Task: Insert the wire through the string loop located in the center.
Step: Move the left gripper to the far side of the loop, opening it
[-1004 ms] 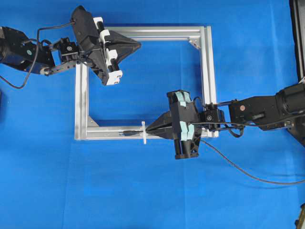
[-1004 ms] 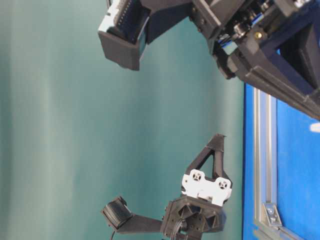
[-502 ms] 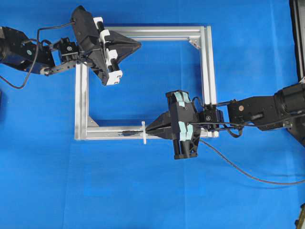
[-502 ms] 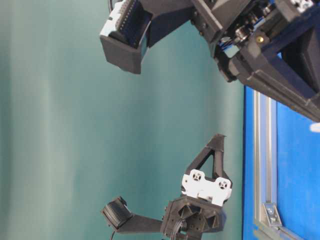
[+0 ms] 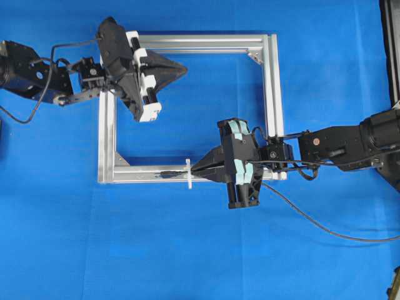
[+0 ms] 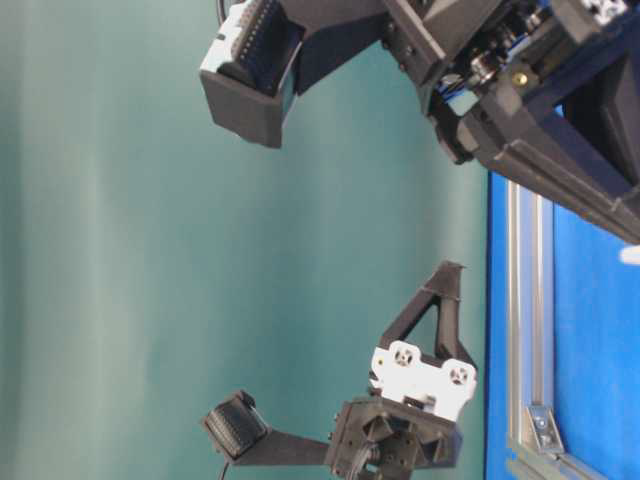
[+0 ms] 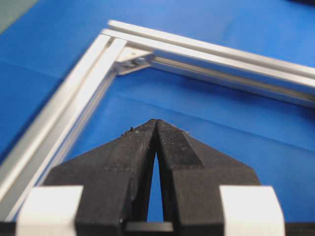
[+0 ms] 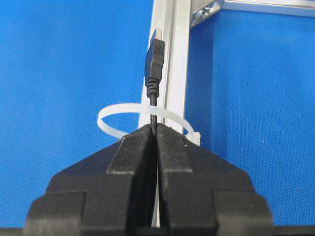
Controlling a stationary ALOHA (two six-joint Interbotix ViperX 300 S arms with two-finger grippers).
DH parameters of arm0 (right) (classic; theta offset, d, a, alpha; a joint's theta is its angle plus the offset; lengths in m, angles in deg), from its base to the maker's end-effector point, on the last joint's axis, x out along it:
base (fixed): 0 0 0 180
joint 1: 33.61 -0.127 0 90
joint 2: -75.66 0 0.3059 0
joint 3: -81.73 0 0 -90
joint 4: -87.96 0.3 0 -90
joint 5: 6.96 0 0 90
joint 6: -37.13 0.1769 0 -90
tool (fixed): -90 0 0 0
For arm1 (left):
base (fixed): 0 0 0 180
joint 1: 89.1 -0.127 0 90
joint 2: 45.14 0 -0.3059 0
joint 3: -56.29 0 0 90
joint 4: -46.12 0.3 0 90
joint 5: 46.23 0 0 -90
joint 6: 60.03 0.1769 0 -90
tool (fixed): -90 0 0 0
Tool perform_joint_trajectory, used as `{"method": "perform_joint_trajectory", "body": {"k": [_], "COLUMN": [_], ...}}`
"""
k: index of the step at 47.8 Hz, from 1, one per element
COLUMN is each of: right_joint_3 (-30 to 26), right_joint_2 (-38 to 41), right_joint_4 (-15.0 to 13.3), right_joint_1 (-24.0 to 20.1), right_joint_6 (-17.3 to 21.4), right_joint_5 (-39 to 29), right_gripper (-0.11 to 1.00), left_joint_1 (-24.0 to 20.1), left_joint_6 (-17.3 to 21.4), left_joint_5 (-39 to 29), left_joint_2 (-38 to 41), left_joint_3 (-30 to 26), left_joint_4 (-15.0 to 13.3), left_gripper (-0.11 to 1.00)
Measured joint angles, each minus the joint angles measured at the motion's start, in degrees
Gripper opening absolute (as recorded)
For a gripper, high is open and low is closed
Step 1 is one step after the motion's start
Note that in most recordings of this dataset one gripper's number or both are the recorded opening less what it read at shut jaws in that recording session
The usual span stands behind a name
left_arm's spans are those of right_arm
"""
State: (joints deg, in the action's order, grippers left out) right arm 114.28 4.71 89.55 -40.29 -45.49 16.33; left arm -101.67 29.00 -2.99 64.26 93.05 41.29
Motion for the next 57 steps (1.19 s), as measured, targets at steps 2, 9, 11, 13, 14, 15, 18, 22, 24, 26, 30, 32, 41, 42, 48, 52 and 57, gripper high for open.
{"method": "perform_joint_trajectory", "body": {"k": [2, 9, 11, 13, 14, 15, 18, 22, 24, 26, 30, 32, 41, 42, 48, 52, 57], "right_joint_3": [-0.1, 0.0, -0.1, -0.1, -0.1, 0.0, -0.1, -0.1, 0.0, -0.1, -0.1, -0.1, -0.1, -0.1, -0.1, -0.1, 0.0], "right_joint_2": [0.0, 0.0, 0.0, 0.0, 0.0, 0.0, 0.0, 0.0, 0.0, 0.0, 0.0, 0.0, 0.0, 0.0, 0.0, 0.0, 0.0], "right_joint_4": [0.0, 0.0, 0.0, 0.0, 0.0, 0.0, 0.0, 0.0, 0.0, 0.1, 0.0, 0.0, 0.1, 0.0, 0.0, 0.0, 0.0], "right_joint_1": [0.0, 0.0, 0.0, 0.0, 0.0, 0.0, 0.0, 0.0, 0.0, 0.0, 0.0, 0.0, 0.0, 0.0, 0.0, 0.0, -0.1], "right_joint_6": [0.0, 0.0, 0.0, 0.0, 0.0, 0.0, 0.0, 0.0, 0.0, 0.0, -0.1, -0.1, -0.1, -0.1, -0.1, -0.2, -0.2], "right_joint_5": [0.0, 0.0, 0.0, 0.0, 0.0, 0.0, 0.0, 0.0, 0.0, 0.0, 0.0, 0.0, 0.0, 0.0, 0.0, 0.0, 0.0], "right_gripper": [-0.03, -0.03, -0.03, -0.03, -0.03, -0.03, -0.03, -0.03, -0.03, -0.03, -0.03, -0.03, -0.03, -0.03, -0.03, -0.03, -0.03], "left_joint_1": [0.8, 4.4, 5.9, 7.3, 7.9, 8.5, 10.2, 13.3, 14.7, 16.1, 18.0, 19.0, 21.1, 21.3, 22.3, 22.6, 22.6], "left_joint_6": [-0.1, -1.1, -1.2, -1.2, -1.2, -1.2, -1.6, -1.5, -1.5, -1.6, -2.2, -3.2, -6.5, -6.6, -6.7, -6.7, -6.7], "left_joint_5": [-0.1, -0.4, -0.4, -0.4, -0.4, -0.4, -0.4, -0.4, -0.4, -0.4, -0.4, -0.4, -0.5, -0.5, -1.2, -1.6, -1.7], "left_joint_2": [0.1, -0.4, -0.8, -1.3, -1.5, -1.8, -2.2, -3.0, -3.3, -3.4, -3.8, -3.9, -4.0, -4.0, -4.0, -4.0, -4.0], "left_joint_3": [0.3, 1.2, 1.8, 2.1, 2.2, 2.4, 2.9, 3.5, 3.7, 3.9, 4.0, 4.0, 4.0, 4.0, 4.0, 4.0, 4.0], "left_joint_4": [0.0, 0.0, 0.0, 0.0, 0.0, 0.0, 0.0, 0.0, 0.0, 0.0, 0.0, 0.0, 0.1, 0.0, 0.1, 0.0, 0.0], "left_gripper": [0.0, 0.0, 0.0, 0.0, 0.0, 0.0, 0.0, 0.0, 0.0, 0.0, 0.0, 0.0, 0.0, 0.0, 0.0, 0.0, 0.0]}}
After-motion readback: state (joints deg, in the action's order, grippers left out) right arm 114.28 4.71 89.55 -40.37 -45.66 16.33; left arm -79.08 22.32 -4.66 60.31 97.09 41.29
